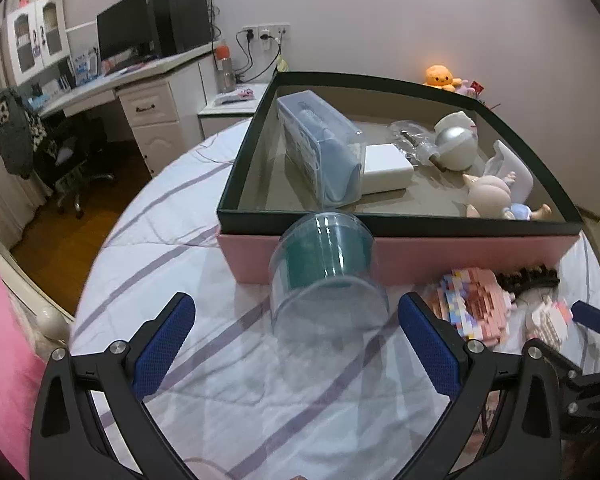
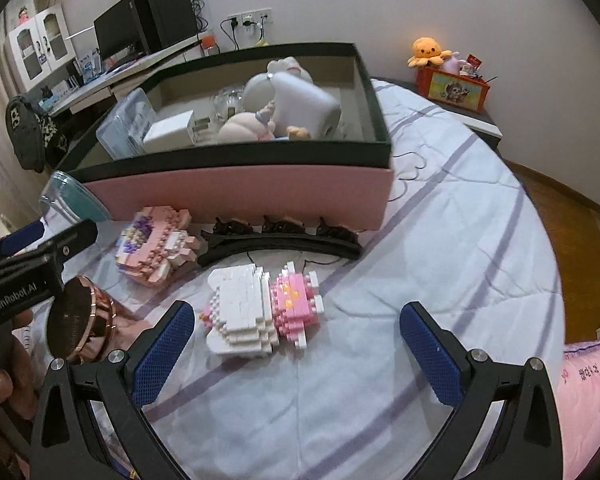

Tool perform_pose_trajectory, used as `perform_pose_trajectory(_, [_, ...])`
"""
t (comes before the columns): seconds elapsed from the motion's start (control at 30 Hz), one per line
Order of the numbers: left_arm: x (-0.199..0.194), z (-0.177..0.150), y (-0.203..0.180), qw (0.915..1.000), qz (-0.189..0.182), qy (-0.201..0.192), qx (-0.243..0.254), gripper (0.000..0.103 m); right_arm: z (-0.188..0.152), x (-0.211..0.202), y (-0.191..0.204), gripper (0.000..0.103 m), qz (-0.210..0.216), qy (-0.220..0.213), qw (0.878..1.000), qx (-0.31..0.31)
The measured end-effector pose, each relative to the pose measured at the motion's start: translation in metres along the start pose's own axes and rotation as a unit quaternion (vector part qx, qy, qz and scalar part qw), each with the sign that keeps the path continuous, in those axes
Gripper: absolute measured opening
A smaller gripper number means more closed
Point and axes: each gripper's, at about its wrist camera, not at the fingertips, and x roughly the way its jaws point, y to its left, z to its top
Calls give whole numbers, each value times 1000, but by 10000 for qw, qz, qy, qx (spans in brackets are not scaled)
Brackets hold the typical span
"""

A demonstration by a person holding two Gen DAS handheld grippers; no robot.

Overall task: Organize rigid objects
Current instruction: 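Grasp the clear teal container with left tool while right tool grasps the pixel-block figure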

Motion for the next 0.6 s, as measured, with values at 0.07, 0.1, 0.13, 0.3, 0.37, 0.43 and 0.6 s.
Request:
perform_pose_trajectory(0.07, [7,1,3,9998,-157,102,-102,78,2,2,0,103,-20,-19,10000,-80])
perform_pose_trajectory(0.1, [12,1,5,9993,-272,198,-161,70,2,3,2,100,-35,-26,9999,-157])
perform_pose_trajectory(0.13, [14,2,5,9990,-317,254,-168,54,2,4,4,95,-59,-40,9997,-222])
perform_pose_trajectory(0.3, [11,-2,5,9989,-408,200,-118,55,1,-3,5,62,-40,-117,9994,-326])
perform_pose_trajectory(0.37, [6,-6,6,9989,-421,160,-117,55,-1,-6,3,62,30,-119,9995,-275])
perform_pose_trajectory(0.43, [0,-8,8,9991,-402,120,-98,55,-2,-9,2,62,59,-143,9996,-223])
perform_pose_trajectory(0.6, [-20,-15,13,9993,-364,-8,-71,55,-6,-20,4,62,140,-216,9995,-179])
